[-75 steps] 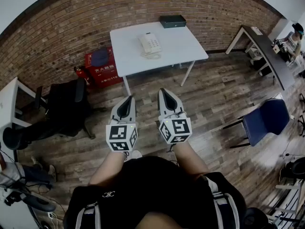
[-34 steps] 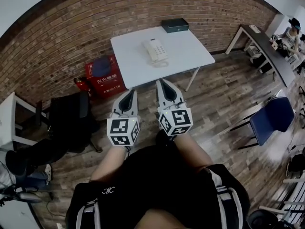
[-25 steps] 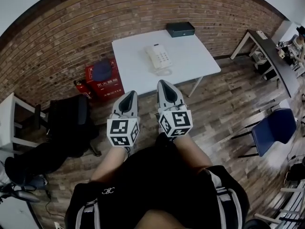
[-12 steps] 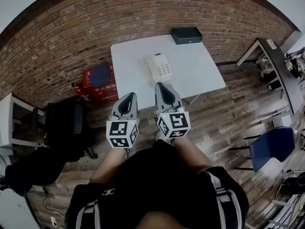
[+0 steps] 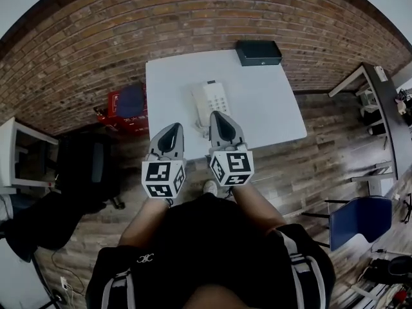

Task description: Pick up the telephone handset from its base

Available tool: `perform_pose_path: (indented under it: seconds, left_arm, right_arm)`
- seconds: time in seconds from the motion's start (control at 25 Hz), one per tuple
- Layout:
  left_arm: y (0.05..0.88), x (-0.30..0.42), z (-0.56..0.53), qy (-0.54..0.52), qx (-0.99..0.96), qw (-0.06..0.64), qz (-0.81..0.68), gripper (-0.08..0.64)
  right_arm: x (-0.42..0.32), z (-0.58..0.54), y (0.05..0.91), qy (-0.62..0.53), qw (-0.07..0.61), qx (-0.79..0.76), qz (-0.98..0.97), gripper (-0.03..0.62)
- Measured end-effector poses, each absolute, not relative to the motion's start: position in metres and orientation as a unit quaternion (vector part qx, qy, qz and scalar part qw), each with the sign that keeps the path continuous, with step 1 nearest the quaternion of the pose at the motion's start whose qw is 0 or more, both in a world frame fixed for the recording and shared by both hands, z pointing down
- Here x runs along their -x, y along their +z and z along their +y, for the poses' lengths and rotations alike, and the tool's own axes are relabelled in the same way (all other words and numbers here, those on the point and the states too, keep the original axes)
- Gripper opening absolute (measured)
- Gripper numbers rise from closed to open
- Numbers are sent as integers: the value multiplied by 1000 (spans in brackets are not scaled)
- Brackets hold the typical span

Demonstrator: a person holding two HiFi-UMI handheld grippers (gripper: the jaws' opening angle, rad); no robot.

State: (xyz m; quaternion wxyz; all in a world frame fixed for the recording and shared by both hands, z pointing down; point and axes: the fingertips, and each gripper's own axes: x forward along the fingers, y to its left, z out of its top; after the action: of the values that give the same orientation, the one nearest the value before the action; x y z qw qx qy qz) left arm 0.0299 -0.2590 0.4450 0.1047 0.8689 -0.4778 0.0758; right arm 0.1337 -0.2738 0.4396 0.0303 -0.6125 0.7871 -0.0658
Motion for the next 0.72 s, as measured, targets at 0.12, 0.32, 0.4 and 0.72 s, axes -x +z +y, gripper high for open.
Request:
perform_pose_path:
  seconds: [0.12, 0.32, 0.4, 0.72]
  left_arm:
    - [440, -36, -272, 74, -861, 104, -492, 2]
    - [451, -26, -289, 81, -852, 115, -505, 2]
    - [455, -23, -297, 85, -854, 117, -500, 2]
    - [450, -18, -315, 83, -863, 106, -488, 2]
  right_arm:
    - [-142, -294, 444, -71, 22, 603, 794, -2]
    - [-134, -316, 456, -82, 10, 592, 802, -2]
    - [-129, -325, 464, -87, 0, 591, 802, -2]
    - [-122, -354, 503, -116, -37, 597, 793, -2]
